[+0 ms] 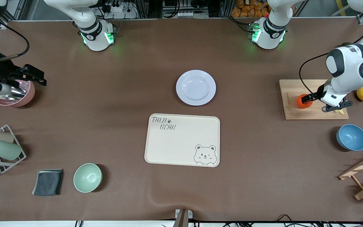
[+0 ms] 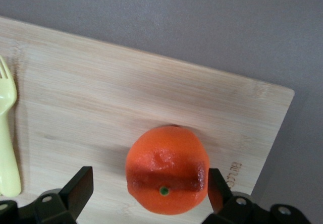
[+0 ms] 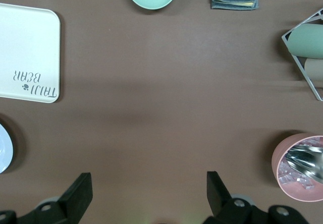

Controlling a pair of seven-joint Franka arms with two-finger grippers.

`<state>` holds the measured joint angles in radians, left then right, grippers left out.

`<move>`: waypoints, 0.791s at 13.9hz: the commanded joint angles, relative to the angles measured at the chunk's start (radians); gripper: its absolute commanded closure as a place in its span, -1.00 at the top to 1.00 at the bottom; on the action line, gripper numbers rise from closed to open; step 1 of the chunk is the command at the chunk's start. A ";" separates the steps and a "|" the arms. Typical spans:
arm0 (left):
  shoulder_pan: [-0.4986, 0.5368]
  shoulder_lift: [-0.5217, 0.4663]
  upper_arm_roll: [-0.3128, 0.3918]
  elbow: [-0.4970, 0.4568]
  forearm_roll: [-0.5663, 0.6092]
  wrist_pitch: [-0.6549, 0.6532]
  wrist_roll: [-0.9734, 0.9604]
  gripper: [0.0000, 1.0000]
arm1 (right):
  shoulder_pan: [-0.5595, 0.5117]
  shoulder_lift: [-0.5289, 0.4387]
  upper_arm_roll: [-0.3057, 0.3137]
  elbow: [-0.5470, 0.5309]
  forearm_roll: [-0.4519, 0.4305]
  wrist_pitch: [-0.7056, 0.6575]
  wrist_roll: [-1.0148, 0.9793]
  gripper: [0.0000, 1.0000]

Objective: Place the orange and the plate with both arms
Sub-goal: 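Lower the left gripper and close it on the orange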

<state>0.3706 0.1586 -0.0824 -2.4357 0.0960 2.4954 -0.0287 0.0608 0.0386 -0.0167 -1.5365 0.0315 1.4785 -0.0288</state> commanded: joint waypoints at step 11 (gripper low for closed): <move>0.010 0.025 -0.028 0.001 0.018 0.026 0.007 1.00 | 0.060 0.052 0.000 0.015 0.013 -0.009 0.000 1.00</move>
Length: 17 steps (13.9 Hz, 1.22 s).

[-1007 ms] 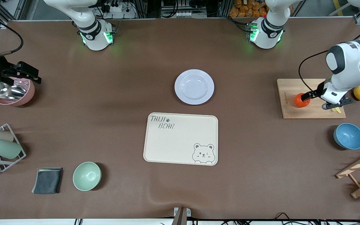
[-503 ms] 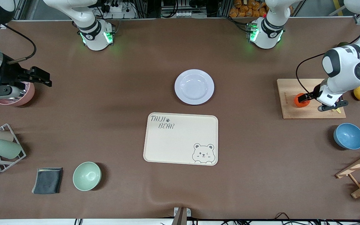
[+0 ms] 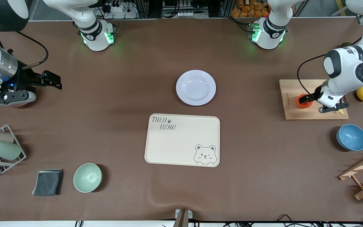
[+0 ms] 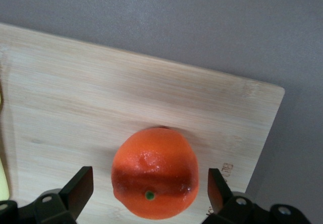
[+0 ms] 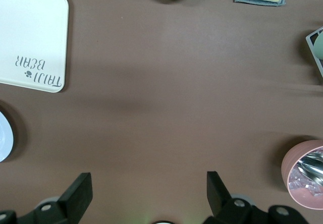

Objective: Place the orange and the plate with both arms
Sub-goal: 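Lower the left gripper and close it on the orange, then lift the orange with the left gripper while the right gripper approaches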

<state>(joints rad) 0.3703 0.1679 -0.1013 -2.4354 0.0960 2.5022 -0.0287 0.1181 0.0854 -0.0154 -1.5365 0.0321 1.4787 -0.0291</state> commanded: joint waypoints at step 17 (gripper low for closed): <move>0.005 0.041 -0.069 0.013 0.016 0.049 0.007 -0.81 | 0.017 0.019 -0.001 0.015 0.012 -0.008 0.001 1.00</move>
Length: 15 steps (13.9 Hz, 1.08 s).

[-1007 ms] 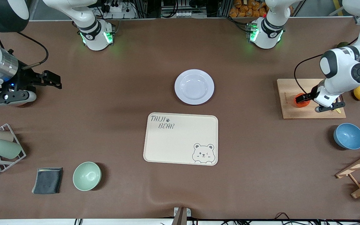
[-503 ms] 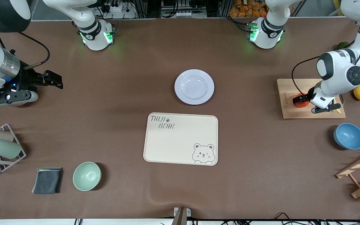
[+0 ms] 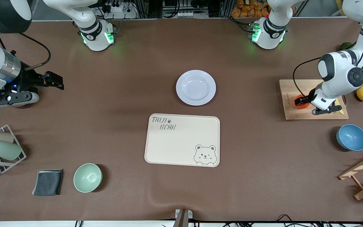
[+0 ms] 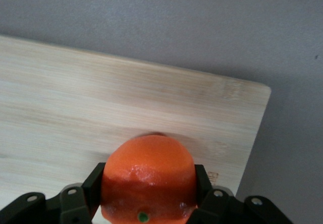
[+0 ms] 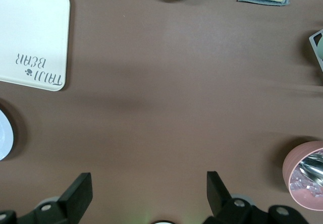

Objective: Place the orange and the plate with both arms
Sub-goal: 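Lift the orange with the left gripper while the right gripper approaches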

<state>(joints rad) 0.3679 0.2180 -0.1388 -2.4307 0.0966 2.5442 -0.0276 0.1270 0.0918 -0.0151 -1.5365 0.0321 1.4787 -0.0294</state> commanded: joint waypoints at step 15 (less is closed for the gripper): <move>0.006 -0.140 -0.369 0.472 -0.052 -0.619 -0.239 -1.00 | 0.072 0.072 -0.003 0.016 0.012 0.032 0.014 1.00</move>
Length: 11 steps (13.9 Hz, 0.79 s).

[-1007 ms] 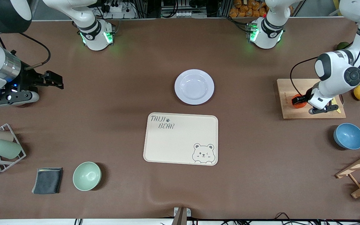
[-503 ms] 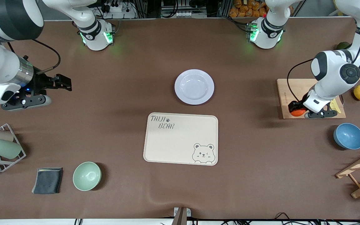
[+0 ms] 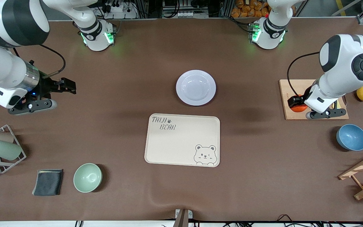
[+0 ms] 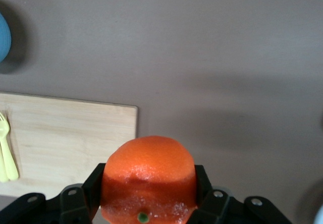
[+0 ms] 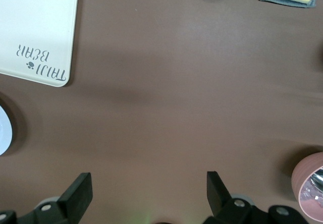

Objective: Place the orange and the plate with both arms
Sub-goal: 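Lift the orange with the left gripper while the right gripper approaches, then carry the orange with the left gripper over the white plate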

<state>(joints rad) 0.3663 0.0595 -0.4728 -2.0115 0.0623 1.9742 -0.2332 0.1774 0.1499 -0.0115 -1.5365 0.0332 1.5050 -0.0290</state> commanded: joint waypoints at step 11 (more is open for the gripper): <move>0.003 0.022 -0.289 0.119 -0.021 -0.117 -0.351 -1.00 | 0.071 0.060 -0.007 0.018 -0.001 0.034 0.167 1.00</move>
<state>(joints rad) 0.3642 0.0632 -0.7393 -1.9174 0.0542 1.8812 -0.5547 0.2387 0.1929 -0.0111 -1.5365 0.0322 1.5412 0.1175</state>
